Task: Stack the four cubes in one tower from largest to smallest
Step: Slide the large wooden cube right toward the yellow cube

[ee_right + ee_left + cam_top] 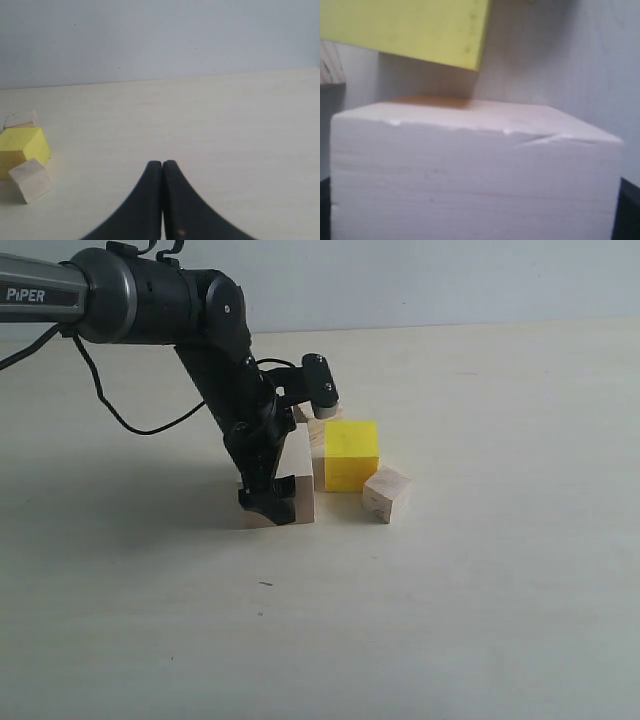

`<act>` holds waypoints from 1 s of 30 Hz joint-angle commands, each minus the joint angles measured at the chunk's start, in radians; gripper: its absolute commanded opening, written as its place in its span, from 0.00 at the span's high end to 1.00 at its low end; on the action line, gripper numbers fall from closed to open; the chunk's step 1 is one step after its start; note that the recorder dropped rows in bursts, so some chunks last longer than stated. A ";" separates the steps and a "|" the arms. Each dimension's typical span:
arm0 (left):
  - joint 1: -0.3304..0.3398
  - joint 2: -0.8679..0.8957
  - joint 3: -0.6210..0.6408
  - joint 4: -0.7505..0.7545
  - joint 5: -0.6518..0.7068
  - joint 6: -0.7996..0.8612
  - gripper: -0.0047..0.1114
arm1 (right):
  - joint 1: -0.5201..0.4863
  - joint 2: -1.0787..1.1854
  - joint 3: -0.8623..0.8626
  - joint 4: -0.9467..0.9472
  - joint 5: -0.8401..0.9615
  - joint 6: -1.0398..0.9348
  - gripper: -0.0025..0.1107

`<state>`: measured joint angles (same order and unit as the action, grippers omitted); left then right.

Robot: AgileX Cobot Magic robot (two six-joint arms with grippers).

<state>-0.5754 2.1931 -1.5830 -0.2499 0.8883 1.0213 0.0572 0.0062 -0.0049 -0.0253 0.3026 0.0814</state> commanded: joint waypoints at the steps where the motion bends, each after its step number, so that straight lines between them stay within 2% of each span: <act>1: -0.002 -0.003 0.001 0.001 -0.004 -0.007 0.10 | 0.002 -0.006 0.005 0.001 -0.013 0.000 0.98; 30: -0.002 -0.011 0.001 0.144 -0.004 -0.004 0.10 | 0.002 -0.006 0.005 0.001 -0.013 0.000 0.98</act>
<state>-0.5754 2.1931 -1.5830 -0.1167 0.8883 1.0213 0.0572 0.0062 -0.0049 -0.0253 0.3026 0.0814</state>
